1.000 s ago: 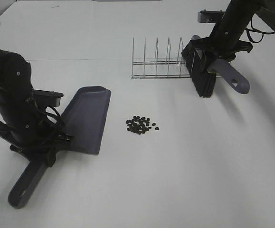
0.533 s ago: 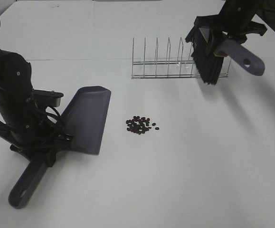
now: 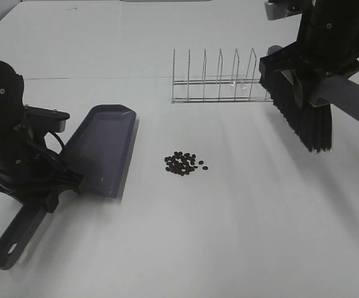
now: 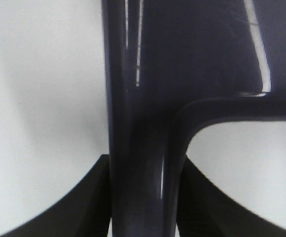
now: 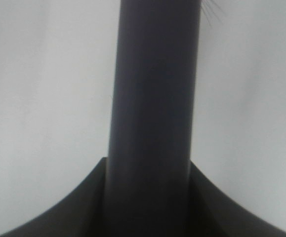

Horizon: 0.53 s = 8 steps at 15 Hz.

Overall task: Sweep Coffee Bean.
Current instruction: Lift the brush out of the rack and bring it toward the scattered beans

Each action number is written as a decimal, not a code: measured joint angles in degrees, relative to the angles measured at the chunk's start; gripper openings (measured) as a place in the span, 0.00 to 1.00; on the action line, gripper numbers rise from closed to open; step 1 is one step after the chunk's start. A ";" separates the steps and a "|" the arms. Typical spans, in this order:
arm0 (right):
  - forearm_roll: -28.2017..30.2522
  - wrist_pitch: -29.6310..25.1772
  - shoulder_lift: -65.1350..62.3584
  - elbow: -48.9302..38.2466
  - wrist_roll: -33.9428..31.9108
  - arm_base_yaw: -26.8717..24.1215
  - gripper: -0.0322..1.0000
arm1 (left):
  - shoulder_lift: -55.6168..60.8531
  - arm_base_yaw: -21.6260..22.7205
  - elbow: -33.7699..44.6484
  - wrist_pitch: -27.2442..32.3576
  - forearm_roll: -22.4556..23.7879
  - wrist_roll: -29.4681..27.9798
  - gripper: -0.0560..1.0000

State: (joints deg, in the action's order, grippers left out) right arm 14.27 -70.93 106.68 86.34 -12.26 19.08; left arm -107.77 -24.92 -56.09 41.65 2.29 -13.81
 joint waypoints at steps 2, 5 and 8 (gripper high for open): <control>3.21 0.11 0.00 -1.26 -3.78 2.29 0.30 | 0.00 -2.23 0.00 -1.15 0.00 0.06 0.35; 5.39 0.23 0.00 -1.32 -6.25 2.92 0.30 | -0.63 -3.21 0.00 -3.72 0.40 0.06 0.35; 9.28 0.23 0.17 -1.32 -8.08 2.92 0.30 | -4.35 -3.21 -0.40 -4.01 2.52 0.06 0.35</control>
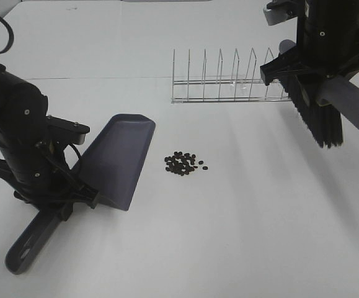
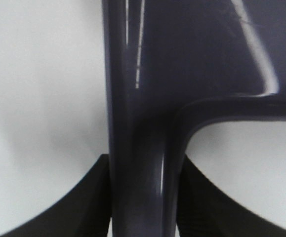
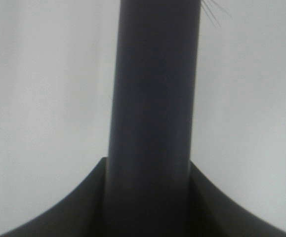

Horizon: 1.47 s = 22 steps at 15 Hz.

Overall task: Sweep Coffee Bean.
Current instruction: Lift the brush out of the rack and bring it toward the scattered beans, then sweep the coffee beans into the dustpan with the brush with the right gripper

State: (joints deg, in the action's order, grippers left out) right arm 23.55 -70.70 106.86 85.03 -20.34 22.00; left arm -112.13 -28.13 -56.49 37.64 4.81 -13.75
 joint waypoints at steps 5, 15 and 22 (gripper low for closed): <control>0.06 0.00 5.44 0.00 -3.04 0.00 0.30 | -3.95 -0.63 -4.70 0.92 0.52 0.92 0.35; -10.43 7.79 15.24 0.06 -7.85 4.93 0.30 | -4.76 -0.86 -5.10 0.80 5.56 -1.49 0.35; -42.17 19.82 19.77 0.06 0.80 4.98 0.29 | -4.81 -0.86 -5.10 0.74 6.42 -1.60 0.35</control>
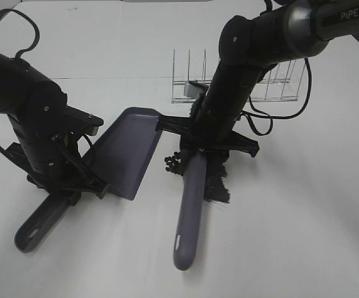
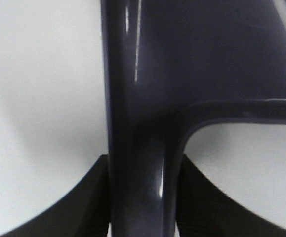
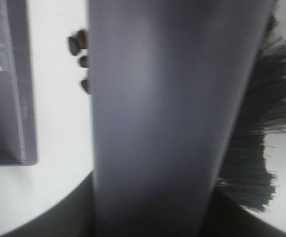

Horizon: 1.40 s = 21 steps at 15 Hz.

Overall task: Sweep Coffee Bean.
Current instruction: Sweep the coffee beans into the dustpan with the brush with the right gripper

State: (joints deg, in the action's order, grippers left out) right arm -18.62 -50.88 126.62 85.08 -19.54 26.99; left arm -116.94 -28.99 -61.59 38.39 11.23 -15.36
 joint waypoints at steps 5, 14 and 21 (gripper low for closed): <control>-24.64 4.93 2.81 0.00 11.23 0.00 0.29 | 0.00 0.00 0.00 0.00 0.06 -0.11 0.35; -42.34 7.56 3.50 2.06 22.86 0.00 0.29 | 0.00 0.00 0.00 0.00 0.06 -0.17 0.35; -27.27 2.64 -4.64 2.12 23.03 -1.20 0.29 | 0.00 0.00 0.00 0.00 0.06 -0.23 0.35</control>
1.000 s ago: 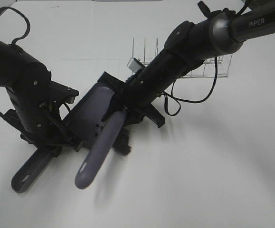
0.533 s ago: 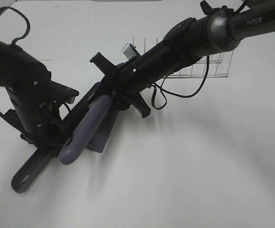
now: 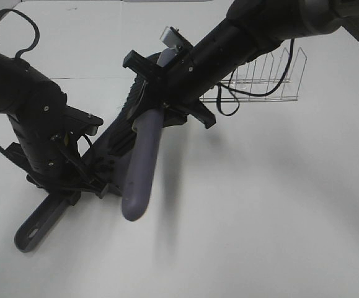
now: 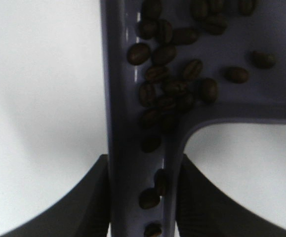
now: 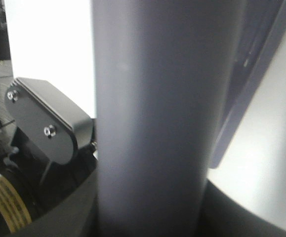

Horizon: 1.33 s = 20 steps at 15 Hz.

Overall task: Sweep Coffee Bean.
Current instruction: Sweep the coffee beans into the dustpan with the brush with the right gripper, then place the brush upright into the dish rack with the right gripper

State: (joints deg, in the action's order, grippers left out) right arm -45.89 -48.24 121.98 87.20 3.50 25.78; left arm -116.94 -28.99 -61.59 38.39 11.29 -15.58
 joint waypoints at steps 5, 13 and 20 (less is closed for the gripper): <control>25.61 -18.85 -5.73 0.00 -6.93 -1.09 0.29 | 0.00 0.00 0.00 0.00 0.00 0.00 0.35; 44.00 -21.54 -8.37 0.00 -11.34 -7.56 0.29 | 0.00 0.00 -0.06 0.11 -1.03 0.11 0.35; 46.64 -21.60 -3.67 0.00 -7.39 -17.25 0.29 | 0.00 0.17 -0.11 0.46 -2.23 -0.40 0.35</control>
State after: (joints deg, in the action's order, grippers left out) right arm 0.74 -69.84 118.32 87.20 -3.90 8.54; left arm -116.94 -28.82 -61.71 38.85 9.05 -15.99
